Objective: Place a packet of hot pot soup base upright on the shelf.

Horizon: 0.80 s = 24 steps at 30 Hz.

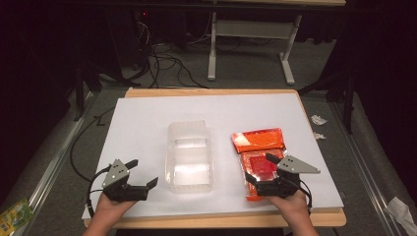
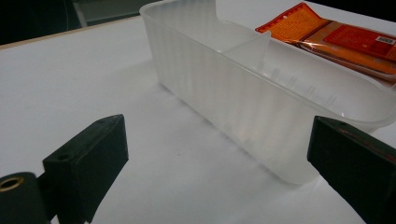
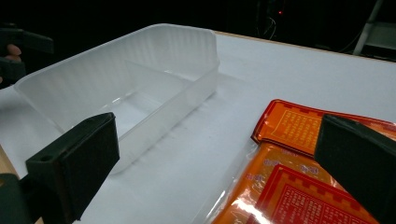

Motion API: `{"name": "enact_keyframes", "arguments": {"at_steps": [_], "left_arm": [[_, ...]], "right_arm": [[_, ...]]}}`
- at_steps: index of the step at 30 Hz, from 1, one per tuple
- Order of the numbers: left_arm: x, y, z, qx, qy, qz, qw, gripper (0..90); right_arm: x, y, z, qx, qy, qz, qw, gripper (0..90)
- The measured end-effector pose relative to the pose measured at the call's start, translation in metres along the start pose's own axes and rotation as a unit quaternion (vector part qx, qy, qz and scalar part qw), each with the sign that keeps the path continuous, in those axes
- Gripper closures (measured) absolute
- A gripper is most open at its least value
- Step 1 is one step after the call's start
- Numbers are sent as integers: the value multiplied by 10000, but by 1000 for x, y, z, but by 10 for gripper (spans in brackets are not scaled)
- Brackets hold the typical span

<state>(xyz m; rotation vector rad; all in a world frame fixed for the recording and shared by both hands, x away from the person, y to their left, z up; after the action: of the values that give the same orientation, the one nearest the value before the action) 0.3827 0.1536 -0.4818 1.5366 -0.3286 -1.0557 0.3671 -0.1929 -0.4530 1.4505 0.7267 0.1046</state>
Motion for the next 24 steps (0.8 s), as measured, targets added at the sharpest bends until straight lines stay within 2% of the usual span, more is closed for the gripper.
{"name": "enact_keyframes", "arguments": {"at_steps": [10, 24], "left_arm": [[-2, 2, -2, -1, 19, 46, 10000, 61], [-2, 2, -1, 17, -19, 55, 10000, 63]], "right_arm": [[-4, -1, 7, 113, -27, 45, 9999, 8], [-5, 0, 6, 118, 3, 100, 9999, 19]]}}
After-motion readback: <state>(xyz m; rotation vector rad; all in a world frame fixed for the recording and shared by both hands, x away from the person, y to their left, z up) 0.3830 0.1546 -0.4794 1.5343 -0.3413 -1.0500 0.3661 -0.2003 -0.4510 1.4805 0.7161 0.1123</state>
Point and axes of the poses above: each handheld gripper's, and its own axes: x roughly forward along the jaws, y roughly out of its top, z roughly to its right, the point moved 10 cm from there along x, roughly forward along the jaws, and after that the axes turned 7 degrees about -y, right-handed, at the moved point
